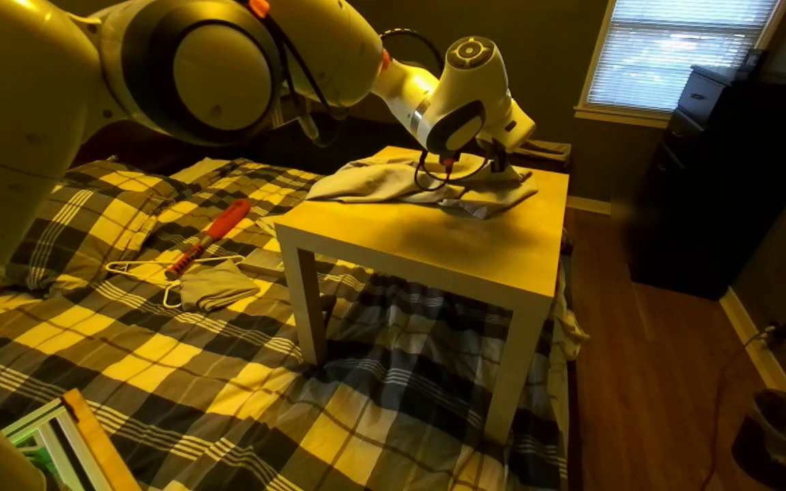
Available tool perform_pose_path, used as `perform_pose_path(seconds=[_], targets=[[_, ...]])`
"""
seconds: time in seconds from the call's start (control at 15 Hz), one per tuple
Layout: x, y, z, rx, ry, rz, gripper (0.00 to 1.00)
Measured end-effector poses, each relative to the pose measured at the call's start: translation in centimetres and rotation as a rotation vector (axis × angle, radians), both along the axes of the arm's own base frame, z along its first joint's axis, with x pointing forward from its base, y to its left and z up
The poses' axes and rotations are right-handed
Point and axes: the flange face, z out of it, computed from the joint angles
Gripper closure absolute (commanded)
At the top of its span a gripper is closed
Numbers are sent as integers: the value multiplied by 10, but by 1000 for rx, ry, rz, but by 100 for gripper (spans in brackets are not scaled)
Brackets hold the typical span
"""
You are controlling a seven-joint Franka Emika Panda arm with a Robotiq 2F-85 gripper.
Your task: Partially stretch out the towel
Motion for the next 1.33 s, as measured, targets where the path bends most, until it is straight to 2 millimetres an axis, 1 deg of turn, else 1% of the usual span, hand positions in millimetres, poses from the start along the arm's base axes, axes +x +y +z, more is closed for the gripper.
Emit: perform_pose_path(seconds=[0.27,0.47,0.8,0.93,1.13,1.33], targets=[[5,18,36,39,-62,7,100],[9,37,57,79,-102,23,100],[14,74,80,148,-148,58,100],[15,84,90,162,-167,70,100],[16,90,99,173,-185,71,100],[18,95,97,189,-186,75,100]])
